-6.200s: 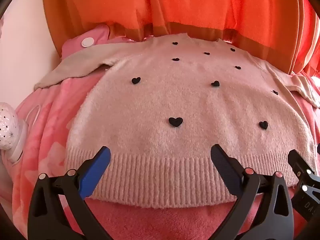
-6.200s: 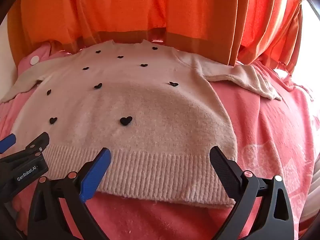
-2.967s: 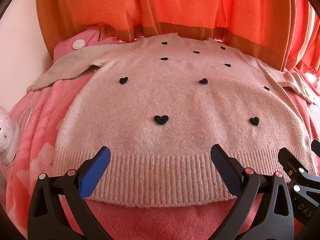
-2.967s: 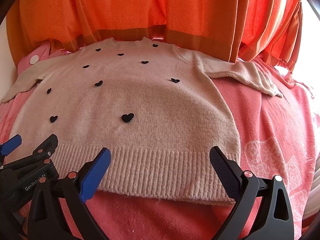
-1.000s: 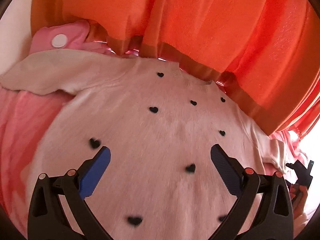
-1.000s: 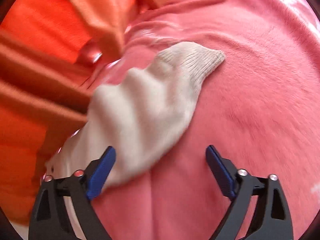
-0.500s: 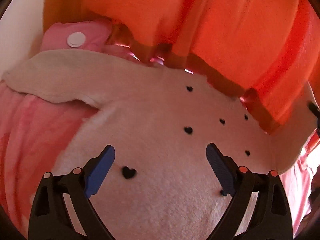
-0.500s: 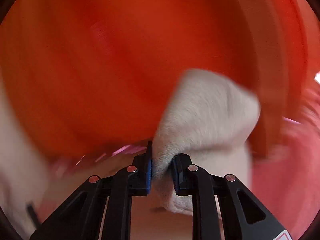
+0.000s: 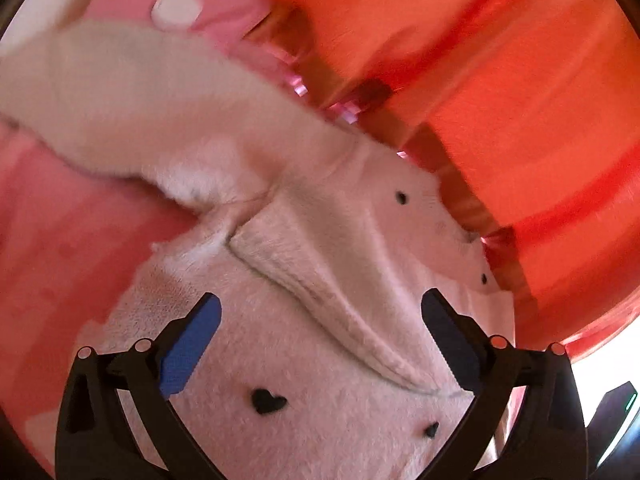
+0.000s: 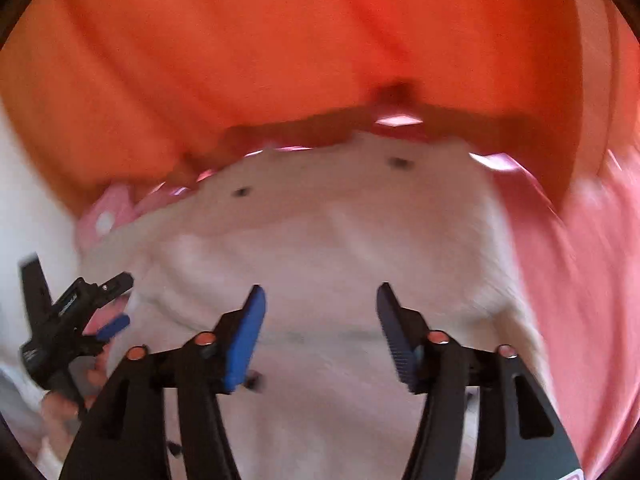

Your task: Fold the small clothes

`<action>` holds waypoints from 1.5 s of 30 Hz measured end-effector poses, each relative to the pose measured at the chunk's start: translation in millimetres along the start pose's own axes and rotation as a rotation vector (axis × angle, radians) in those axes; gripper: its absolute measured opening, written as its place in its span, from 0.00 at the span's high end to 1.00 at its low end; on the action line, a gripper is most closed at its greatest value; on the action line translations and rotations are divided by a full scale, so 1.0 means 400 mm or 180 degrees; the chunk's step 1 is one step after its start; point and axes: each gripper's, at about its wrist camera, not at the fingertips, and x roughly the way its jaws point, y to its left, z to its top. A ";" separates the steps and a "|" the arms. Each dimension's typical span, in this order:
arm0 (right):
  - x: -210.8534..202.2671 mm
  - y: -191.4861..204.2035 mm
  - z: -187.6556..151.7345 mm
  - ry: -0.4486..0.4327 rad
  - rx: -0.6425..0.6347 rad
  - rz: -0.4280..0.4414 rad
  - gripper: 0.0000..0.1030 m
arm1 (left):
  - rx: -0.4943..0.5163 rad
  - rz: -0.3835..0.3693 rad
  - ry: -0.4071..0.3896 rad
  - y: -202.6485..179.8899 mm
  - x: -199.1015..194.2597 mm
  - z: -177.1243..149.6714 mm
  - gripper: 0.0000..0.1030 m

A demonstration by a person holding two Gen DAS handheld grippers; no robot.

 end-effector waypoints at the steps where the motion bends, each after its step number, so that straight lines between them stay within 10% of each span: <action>1: 0.004 -0.050 0.003 0.0073 0.0237 0.0025 0.40 | -0.0115 0.0019 0.0055 0.019 0.016 0.001 0.05; 7: 0.055 -0.217 0.017 0.0213 0.1020 0.0288 0.40 | -0.0264 -0.0097 0.0070 0.020 0.019 0.006 0.11; 11: 0.103 -0.246 0.038 0.0170 0.1147 0.0348 0.41 | -0.0221 -0.0285 0.0226 0.008 0.068 0.016 0.68; 14: 0.136 -0.212 0.077 0.0026 0.1066 0.0355 0.92 | -0.0085 -0.0366 0.0125 -0.020 0.069 0.040 0.93; 17: 0.016 -0.166 0.115 -0.0594 0.0712 0.0671 0.92 | 0.0203 -0.0613 -0.0376 -0.081 -0.019 0.094 1.00; 20: -0.022 -0.157 0.113 -0.0805 0.0379 0.0576 0.92 | 0.0360 -0.0626 -0.0597 -0.103 -0.056 0.123 1.00; 24: 0.127 -0.250 0.064 -0.0131 0.0722 -0.0114 0.92 | 0.0048 -0.0237 -0.0147 -0.032 0.048 0.086 1.00; 28: 0.112 -0.245 0.064 -0.0147 0.0715 -0.0151 0.91 | -0.0639 -0.0178 0.0084 0.052 0.076 0.030 0.51; 38: 0.137 -0.231 0.037 -0.0166 0.0670 -0.0212 0.86 | -0.0690 0.0189 -0.0066 0.047 0.024 -0.036 0.19; 40: 0.147 -0.222 0.042 -0.0164 0.0665 -0.0213 0.86 | -0.0442 0.0259 -0.0074 0.023 0.047 -0.033 0.20; 43: 0.157 -0.215 0.048 -0.0171 0.0646 -0.0221 0.85 | -0.0165 0.0035 0.0050 -0.006 0.082 -0.012 0.77; 45: 0.156 -0.204 0.056 -0.0184 0.0582 -0.0232 0.86 | -0.0224 -0.0117 0.0024 -0.003 0.083 0.012 0.88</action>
